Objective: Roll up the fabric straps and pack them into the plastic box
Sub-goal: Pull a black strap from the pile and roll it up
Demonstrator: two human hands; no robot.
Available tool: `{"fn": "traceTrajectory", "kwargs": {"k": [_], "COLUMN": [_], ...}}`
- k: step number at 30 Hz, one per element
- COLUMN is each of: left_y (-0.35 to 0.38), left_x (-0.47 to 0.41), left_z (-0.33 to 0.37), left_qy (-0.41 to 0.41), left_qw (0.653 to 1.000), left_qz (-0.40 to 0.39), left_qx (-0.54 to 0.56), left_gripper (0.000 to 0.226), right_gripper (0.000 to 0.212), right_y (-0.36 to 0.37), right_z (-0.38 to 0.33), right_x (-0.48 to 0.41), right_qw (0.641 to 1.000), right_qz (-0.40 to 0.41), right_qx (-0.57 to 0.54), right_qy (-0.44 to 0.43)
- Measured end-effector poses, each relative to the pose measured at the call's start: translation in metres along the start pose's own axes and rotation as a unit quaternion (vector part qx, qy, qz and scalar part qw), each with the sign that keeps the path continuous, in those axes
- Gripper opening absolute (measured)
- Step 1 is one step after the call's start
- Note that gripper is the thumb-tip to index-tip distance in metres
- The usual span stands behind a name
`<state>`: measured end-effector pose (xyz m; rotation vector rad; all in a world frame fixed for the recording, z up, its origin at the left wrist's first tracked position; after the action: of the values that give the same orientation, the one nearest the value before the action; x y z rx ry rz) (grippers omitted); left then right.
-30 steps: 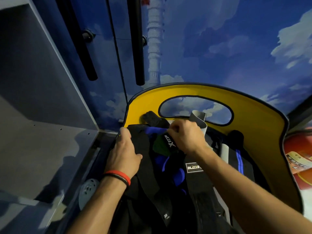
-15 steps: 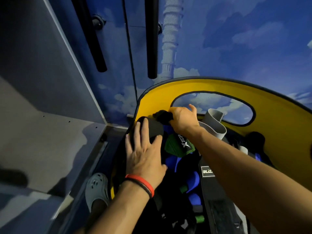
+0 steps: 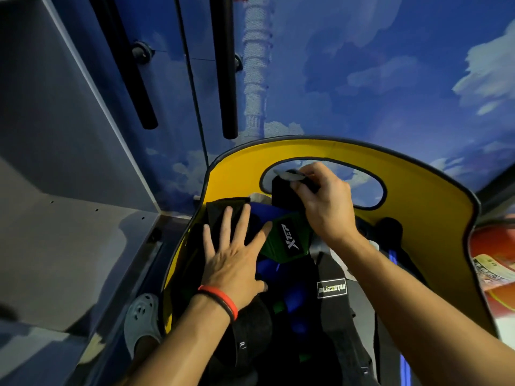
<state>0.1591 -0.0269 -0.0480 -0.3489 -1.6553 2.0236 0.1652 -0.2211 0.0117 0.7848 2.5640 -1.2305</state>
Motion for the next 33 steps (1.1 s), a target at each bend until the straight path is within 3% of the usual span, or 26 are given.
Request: {"fn": "traceTrajectory", "kwargs": {"k": [5, 8, 10, 12, 13, 14, 16, 17, 18, 20, 22, 25, 27, 29, 31, 33], "left_y": [0.001, 0.001, -0.006, -0.015, -0.02, -0.023, -0.028, -0.032, -0.035, -0.032, -0.026, -0.012, -0.01, -0.014, -0.015, -0.016], "left_x": [-0.005, -0.005, -0.004, -0.006, -0.007, -0.01, -0.009, -0.006, -0.004, -0.003, -0.006, -0.006, -0.005, -0.006, -0.009, -0.008], "left_z": [0.007, 0.004, 0.006, 0.008, 0.005, 0.003, 0.006, 0.009, 0.013, 0.018, 0.018, 0.015, 0.016, 0.016, 0.014, 0.014], "left_qy": [-0.006, -0.024, -0.014, -0.019, -0.051, -0.102, -0.203, -0.212, -0.201, -0.166, -0.152, -0.174, -0.178, -0.172, -0.174, -0.169], "left_qw": [1.0, 0.999, 0.998, 0.987, 0.958, 0.897, 0.676, 0.588, 0.564, 0.611, 0.655, 0.654, 0.643, 0.644, 0.651, 0.641], "left_qz": [0.025, 0.028, 0.057, 0.091, 0.088, 0.059, -0.042, -0.098, -0.14, -0.157, -0.095, -0.07, -0.076, -0.068, -0.067, -0.078], "left_qx": [0.003, -0.009, 0.002, 0.134, 0.268, 0.425, 0.707, 0.774, 0.788, 0.758, 0.734, 0.733, 0.741, 0.742, 0.736, 0.745], "left_gripper": [0.12, 0.107, 0.088, 0.055, 0.034, 0.019, 0.028, 0.037, 0.042, 0.031, 0.02, 0.018, 0.015, 0.015, 0.016, 0.013], "right_gripper": [0.013, 0.016, 0.02, 0.018, 0.015, 0.015, 0.02, 0.022, 0.023, 0.019, 0.016, 0.025, 0.039, 0.044, 0.035, 0.013], "right_y": [-0.031, -0.048, -0.053, -0.048, -0.043, -0.038, -0.029, -0.026, -0.022, -0.014, -0.006, -0.005, -0.013, -0.025, -0.038, -0.045], "right_z": [-0.016, -0.033, -0.044, -0.048, -0.048, -0.047, -0.041, -0.038, -0.037, -0.035, -0.031, -0.022, -0.022, -0.022, -0.018, -0.011], "right_x": [-0.004, 0.003, 0.019, 0.041, 0.051, 0.061, 0.078, 0.088, 0.099, 0.124, 0.146, 0.159, 0.159, 0.153, 0.14, 0.123], "right_qw": [0.987, 0.975, 0.976, 0.979, 0.981, 0.982, 0.985, 0.986, 0.985, 0.972, 0.961, 0.962, 0.969, 0.984, 0.996, 0.995], "right_qz": [0.067, 0.111, 0.122, 0.109, 0.094, 0.077, 0.041, 0.023, -0.001, -0.061, -0.095, -0.118, -0.127, -0.083, 0.006, 0.057], "right_qx": [-0.144, -0.194, -0.178, -0.163, -0.157, -0.153, -0.144, -0.125, -0.099, -0.061, -0.041, -0.028, -0.049, -0.078, -0.083, -0.062], "right_qy": [0.036, 0.001, -0.037, -0.063, -0.071, -0.073, -0.086, -0.108, -0.143, -0.218, -0.255, -0.243, -0.207, -0.139, -0.045, 0.048]}}
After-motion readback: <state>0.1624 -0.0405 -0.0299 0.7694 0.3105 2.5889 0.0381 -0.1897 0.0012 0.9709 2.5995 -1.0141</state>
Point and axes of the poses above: each hand's wrist, its own x-axis away from the middle knuckle, its own y-axis out of the palm, z = x × y, the point moved 3 cm from there along -x, towards the middle knuckle, and after that the axes turned 7 degrees about x, right-handed, at the moved point
